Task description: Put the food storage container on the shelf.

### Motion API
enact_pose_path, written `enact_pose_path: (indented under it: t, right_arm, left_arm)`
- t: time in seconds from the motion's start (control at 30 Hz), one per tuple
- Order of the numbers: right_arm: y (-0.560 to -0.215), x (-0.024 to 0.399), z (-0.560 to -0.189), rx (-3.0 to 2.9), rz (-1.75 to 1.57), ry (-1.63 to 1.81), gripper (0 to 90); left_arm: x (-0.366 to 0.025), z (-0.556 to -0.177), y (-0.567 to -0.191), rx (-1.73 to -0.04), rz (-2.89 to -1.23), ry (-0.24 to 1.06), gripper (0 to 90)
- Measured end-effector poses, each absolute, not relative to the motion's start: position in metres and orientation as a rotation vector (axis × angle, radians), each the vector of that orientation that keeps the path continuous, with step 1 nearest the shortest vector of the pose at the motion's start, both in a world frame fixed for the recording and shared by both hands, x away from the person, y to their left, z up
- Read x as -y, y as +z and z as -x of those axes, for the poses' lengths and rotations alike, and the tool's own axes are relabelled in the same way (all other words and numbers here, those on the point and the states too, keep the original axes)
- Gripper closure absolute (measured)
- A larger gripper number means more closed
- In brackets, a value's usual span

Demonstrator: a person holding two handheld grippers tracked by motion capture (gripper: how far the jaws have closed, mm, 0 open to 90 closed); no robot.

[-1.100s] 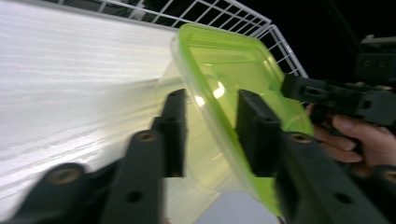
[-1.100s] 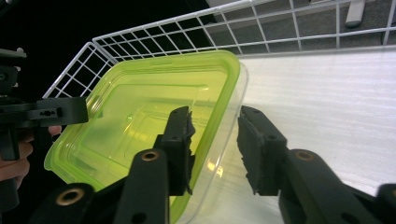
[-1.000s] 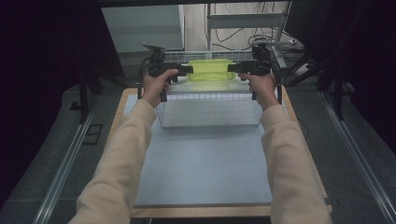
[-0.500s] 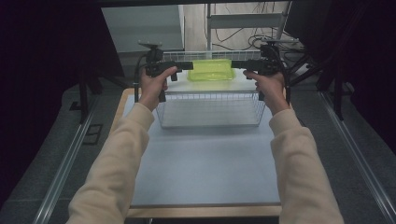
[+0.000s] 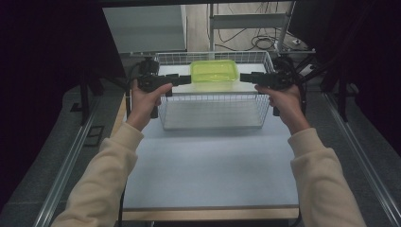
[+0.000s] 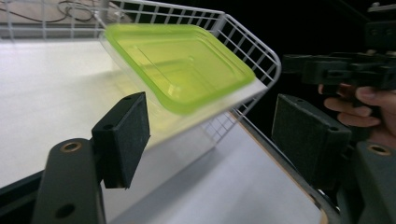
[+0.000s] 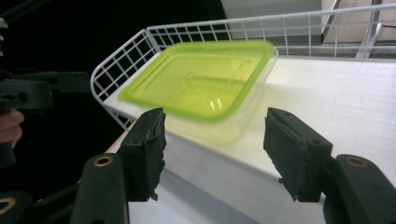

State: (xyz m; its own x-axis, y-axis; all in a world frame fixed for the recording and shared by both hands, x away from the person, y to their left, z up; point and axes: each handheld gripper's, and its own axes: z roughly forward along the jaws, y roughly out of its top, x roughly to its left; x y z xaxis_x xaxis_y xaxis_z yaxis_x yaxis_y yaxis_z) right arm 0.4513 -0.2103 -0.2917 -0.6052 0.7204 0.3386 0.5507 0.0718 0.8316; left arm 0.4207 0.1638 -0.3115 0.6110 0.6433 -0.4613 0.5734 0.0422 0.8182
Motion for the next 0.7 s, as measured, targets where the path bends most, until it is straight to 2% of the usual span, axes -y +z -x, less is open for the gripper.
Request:
enact_pose_path:
  t: [0.37,0.7]
  right_arm:
    - [-0.313,0.220,-0.407,-2.203,-1.196,1.634,38.0]
    - [-0.358,0.232,-0.366,-2.228,-1.126,1.652,37.0]
  left_arm:
    - [-0.169,-0.376,-0.335,-0.963,-1.640,0.090,26.9]
    - [-0.168,-0.341,-0.374,-0.923,-1.658,0.047,26.9]
